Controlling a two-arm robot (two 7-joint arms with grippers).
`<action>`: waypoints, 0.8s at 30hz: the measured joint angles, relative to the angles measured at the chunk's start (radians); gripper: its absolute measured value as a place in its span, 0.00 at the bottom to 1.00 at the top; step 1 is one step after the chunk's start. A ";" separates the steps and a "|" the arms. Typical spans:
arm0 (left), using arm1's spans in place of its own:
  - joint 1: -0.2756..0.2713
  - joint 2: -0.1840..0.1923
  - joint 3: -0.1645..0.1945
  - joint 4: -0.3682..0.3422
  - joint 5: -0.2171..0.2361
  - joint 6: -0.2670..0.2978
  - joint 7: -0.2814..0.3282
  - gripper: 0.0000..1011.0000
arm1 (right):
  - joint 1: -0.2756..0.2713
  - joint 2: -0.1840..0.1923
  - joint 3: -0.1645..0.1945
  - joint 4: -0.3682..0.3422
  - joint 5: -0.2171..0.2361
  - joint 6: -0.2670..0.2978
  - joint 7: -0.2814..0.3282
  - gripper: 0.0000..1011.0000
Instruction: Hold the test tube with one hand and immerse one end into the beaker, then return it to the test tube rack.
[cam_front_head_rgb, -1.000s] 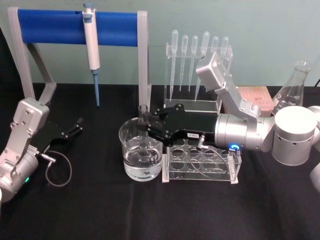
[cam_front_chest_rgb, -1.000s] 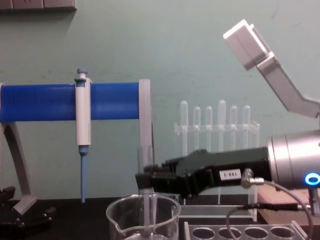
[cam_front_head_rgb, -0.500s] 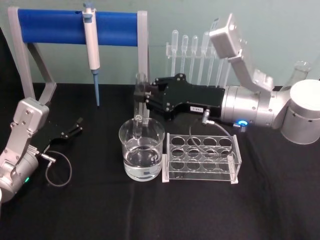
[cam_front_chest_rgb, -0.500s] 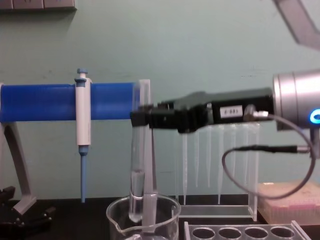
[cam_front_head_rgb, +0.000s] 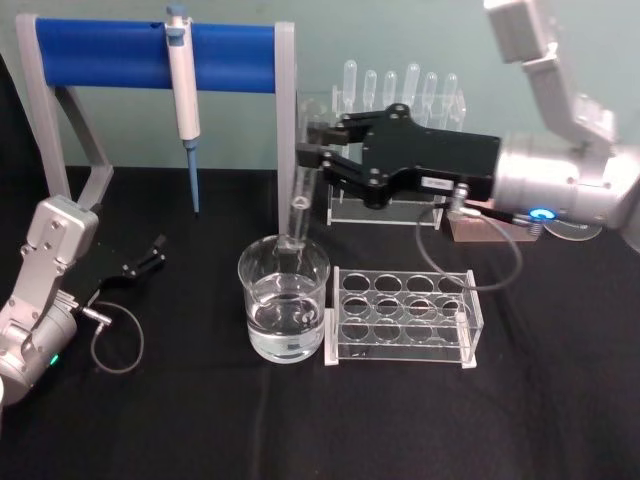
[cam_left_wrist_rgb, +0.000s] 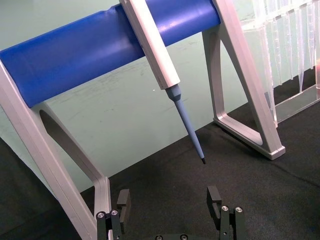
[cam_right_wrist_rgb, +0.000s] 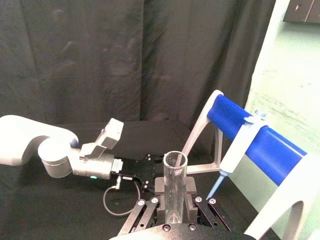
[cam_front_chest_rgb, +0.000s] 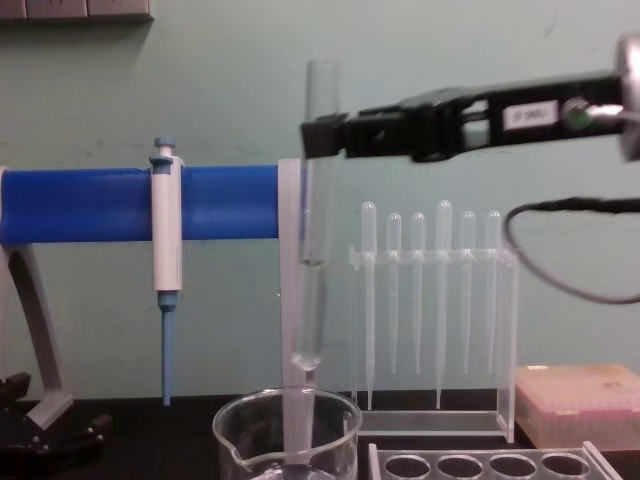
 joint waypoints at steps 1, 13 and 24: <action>0.000 0.000 0.000 0.000 0.000 0.000 0.000 0.99 | -0.005 0.019 0.008 -0.022 0.009 0.008 -0.003 0.23; 0.000 0.000 0.000 0.000 0.000 0.000 0.000 0.99 | -0.119 0.182 0.087 -0.158 0.084 -0.010 -0.039 0.23; 0.000 0.000 0.000 0.000 0.000 0.000 0.000 0.99 | -0.267 0.284 0.152 -0.207 0.109 -0.079 -0.070 0.23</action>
